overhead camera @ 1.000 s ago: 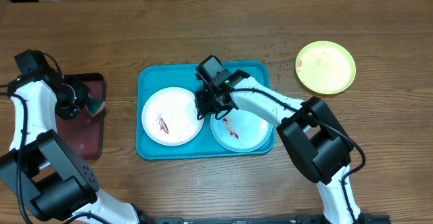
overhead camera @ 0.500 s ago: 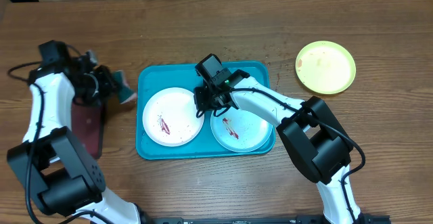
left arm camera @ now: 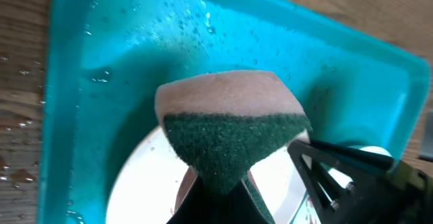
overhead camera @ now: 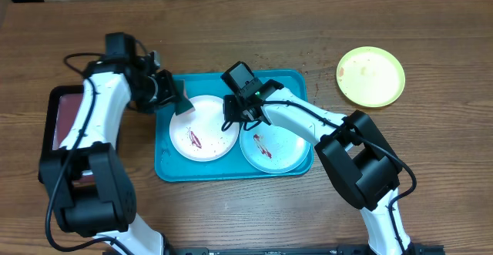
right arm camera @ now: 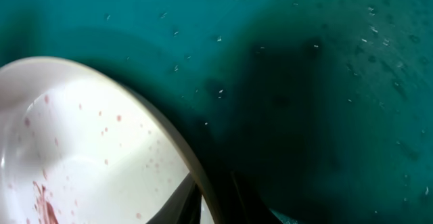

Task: Clean dirty plates on tray and stack at the side
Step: 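Carry the sponge with the left gripper onto the white plate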

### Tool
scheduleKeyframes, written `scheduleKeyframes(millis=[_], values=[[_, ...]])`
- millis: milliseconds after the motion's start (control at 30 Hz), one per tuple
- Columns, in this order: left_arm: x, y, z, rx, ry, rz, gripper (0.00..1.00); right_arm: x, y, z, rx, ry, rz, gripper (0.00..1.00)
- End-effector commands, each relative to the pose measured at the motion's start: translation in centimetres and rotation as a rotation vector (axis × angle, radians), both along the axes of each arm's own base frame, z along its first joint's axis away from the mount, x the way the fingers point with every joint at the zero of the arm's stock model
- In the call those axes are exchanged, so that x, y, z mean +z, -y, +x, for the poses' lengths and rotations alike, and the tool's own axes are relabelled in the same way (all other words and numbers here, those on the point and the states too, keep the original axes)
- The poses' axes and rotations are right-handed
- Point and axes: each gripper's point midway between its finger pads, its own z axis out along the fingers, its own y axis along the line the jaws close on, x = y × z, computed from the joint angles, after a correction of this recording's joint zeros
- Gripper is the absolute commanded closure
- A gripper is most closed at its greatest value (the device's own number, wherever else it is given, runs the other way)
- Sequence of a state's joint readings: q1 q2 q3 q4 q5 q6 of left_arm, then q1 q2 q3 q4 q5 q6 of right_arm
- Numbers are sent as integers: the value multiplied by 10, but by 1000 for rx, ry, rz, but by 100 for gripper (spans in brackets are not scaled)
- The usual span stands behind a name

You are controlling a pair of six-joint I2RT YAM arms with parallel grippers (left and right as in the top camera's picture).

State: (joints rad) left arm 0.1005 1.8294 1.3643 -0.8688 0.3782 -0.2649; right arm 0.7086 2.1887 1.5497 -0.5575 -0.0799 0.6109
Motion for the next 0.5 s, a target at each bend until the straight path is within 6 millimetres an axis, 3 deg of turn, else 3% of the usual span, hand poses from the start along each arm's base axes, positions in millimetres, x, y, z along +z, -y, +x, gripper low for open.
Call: scheduleKeyframes(millis=[0,300,467], values=[[-12,-1,-4,99,-66,107,96,-6,8,0,-136,-42,-5,83],[-17,35,-11,146,-121,101,96,-1,3,1,-222,-76,44,88],[-24,44,-15,172,-149,134,96,-2,4,1,-235,-83,46,88]])
